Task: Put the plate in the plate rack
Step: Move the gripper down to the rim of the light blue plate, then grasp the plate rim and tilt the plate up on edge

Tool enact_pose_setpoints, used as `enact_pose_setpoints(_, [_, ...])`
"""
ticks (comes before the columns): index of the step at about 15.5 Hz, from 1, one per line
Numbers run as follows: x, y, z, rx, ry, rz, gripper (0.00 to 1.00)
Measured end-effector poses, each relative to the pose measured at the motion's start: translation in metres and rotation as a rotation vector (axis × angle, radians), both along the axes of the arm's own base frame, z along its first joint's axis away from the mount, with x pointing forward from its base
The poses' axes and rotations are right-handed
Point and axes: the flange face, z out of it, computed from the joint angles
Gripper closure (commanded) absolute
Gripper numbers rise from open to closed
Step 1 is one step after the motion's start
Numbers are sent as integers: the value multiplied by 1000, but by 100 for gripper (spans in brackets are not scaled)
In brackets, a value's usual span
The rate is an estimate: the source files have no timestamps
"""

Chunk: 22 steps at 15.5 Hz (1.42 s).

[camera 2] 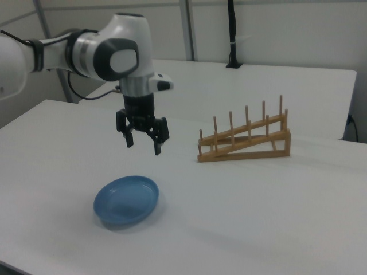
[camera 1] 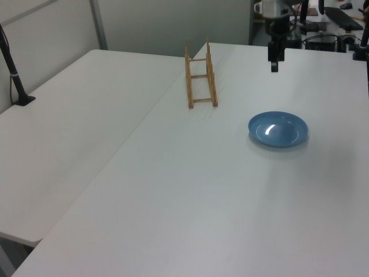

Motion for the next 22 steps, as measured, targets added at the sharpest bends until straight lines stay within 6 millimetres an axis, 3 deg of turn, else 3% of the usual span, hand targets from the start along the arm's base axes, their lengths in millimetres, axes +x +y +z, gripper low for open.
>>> enact_pose_setpoints(5, [10, -21, -54, 118, 61, 101, 4])
enact_pose_setpoints(12, [32, -18, -117, 102, 83, 124, 10])
enact_pose_setpoints(22, [43, 3, -160, 62, 152, 227, 36])
